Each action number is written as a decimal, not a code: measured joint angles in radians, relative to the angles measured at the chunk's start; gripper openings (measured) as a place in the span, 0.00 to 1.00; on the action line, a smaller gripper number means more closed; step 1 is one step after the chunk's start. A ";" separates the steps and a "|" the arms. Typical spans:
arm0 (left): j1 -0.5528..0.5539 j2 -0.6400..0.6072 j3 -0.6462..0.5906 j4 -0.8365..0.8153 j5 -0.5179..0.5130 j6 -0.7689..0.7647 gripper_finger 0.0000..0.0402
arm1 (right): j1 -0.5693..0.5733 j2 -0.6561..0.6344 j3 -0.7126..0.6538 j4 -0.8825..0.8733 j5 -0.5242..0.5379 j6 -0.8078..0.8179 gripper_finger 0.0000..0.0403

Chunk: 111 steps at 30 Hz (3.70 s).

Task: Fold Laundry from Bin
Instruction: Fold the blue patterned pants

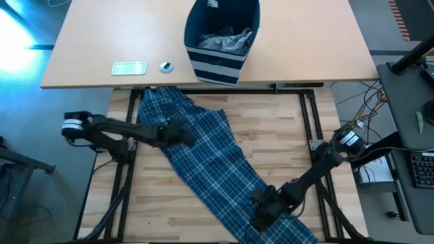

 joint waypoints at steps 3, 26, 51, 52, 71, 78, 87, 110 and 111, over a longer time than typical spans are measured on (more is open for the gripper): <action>0.079 0.106 -0.027 0.125 -0.026 0.006 0.44 | -0.004 0.017 -0.003 0.004 0.020 0.030 0.02; 0.253 -0.039 0.153 -0.036 0.040 0.219 0.44 | -0.264 -0.060 0.016 0.021 -0.019 -0.169 0.02; -0.491 0.120 -0.063 0.049 0.097 -0.379 0.44 | -0.884 0.063 0.013 0.289 -0.162 -1.093 0.02; -0.493 0.140 -0.060 0.049 0.097 -0.392 0.44 | -0.897 0.080 0.012 0.286 -0.167 -1.119 0.02; -0.324 0.123 0.042 -0.009 0.069 -0.315 0.44 | -1.087 0.028 0.023 0.196 -0.270 -1.300 0.02; -0.234 0.004 0.057 -0.135 0.063 -0.181 0.44 | -0.915 -0.054 -0.082 0.131 -0.291 -1.240 0.02; -0.225 -0.224 0.039 -0.319 0.022 -0.177 0.44 | -0.552 -0.026 -0.176 0.139 -0.188 -0.937 0.02; -0.264 -0.272 0.036 -0.305 0.006 -0.125 0.67 | -0.081 -0.239 -0.146 -0.170 -0.152 -0.098 0.02; -0.268 -0.259 0.036 -0.305 0.006 -0.143 0.67 | -0.043 -0.217 -0.146 -0.174 -0.151 -0.062 0.02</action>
